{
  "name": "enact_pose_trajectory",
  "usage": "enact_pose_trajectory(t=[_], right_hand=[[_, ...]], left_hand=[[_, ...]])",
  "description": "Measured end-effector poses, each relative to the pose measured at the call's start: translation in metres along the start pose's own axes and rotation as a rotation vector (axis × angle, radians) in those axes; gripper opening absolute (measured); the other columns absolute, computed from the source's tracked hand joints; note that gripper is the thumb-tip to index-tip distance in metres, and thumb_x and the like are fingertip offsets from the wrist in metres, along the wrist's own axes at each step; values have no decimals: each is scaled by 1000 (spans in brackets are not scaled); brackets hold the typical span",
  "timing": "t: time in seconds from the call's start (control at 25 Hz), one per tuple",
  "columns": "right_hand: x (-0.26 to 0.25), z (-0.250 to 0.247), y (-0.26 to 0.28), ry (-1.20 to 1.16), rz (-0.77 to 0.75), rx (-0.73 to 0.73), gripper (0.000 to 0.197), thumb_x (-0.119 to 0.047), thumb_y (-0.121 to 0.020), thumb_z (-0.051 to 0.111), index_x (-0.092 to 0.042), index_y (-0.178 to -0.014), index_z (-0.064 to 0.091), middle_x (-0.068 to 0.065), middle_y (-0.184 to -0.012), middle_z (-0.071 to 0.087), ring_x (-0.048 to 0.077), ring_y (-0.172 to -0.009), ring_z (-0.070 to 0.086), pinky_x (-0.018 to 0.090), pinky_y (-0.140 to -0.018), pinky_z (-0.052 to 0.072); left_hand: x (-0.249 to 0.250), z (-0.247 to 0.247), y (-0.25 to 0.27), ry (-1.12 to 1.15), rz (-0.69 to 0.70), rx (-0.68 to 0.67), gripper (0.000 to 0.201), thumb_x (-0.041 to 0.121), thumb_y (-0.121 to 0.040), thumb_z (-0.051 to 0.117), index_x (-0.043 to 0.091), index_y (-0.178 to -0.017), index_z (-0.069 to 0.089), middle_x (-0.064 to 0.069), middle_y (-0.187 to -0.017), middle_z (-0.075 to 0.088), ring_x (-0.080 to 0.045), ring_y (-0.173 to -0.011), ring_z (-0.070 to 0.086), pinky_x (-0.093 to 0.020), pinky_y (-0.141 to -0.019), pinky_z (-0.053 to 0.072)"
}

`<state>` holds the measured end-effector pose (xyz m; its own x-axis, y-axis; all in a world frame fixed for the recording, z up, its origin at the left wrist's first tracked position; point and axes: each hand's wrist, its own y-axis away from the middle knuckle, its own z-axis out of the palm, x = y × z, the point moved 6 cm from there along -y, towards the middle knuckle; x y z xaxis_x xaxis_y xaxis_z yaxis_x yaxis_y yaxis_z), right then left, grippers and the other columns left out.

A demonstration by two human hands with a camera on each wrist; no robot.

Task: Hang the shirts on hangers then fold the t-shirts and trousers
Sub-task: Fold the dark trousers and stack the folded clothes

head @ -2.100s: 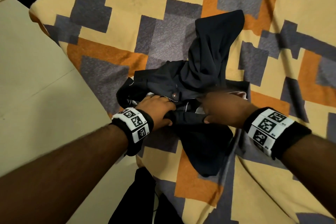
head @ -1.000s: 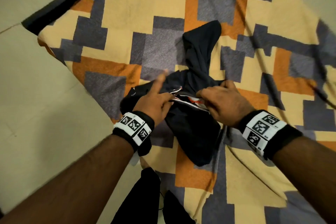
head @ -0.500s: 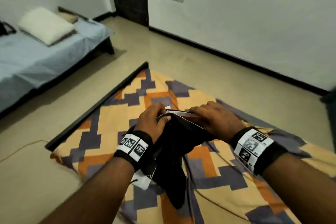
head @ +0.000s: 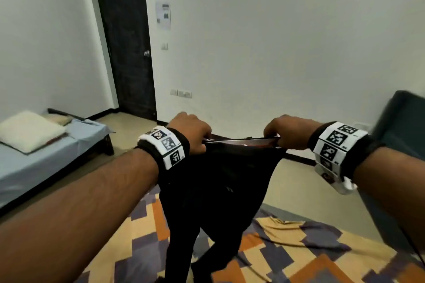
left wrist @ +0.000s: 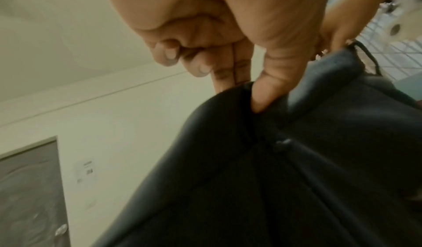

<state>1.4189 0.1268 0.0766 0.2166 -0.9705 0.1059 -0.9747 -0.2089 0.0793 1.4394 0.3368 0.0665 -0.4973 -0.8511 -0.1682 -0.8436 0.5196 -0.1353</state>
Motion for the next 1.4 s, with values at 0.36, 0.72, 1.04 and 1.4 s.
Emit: enact_pose_trajectory(t=[0.36,0.72,1.04,1.4], right_hand=[[14,-37,32,-188,-121,-157,33,-38,-91,48,-46,-123,45,-15,-106,60,23,-86,70,38,-83,56],[-39,28,22,-645,-257,-304,77,-10,-86,65,-45,-144,28,1,-119,56,26,-92,66,40,-73,60],[-92,11,-4,-753,-219,-248,85,-5,-85,65,-46,-145,20,-5,-139,40,19,-88,69,44,-71,60],[-149,5,-39,-1001,-200,-331,44,14,-83,54,-20,-111,55,0,-123,53,25,-85,69,47,-72,60]], left_hand=[[32,-62,-1,348,257,-1,39,-7,-80,55,18,-104,72,1,-103,68,-16,-96,60,-31,-88,49],[34,-103,43,6,348,-68,39,33,-71,43,19,-99,66,10,-89,53,-10,-82,52,-26,-75,48],[-40,-118,62,-4,353,27,41,47,-71,42,21,-92,66,16,-84,48,3,-70,47,-16,-65,40],[-132,-56,103,100,370,-65,42,59,-75,58,22,-92,63,18,-88,47,3,-77,47,-9,-72,38]])
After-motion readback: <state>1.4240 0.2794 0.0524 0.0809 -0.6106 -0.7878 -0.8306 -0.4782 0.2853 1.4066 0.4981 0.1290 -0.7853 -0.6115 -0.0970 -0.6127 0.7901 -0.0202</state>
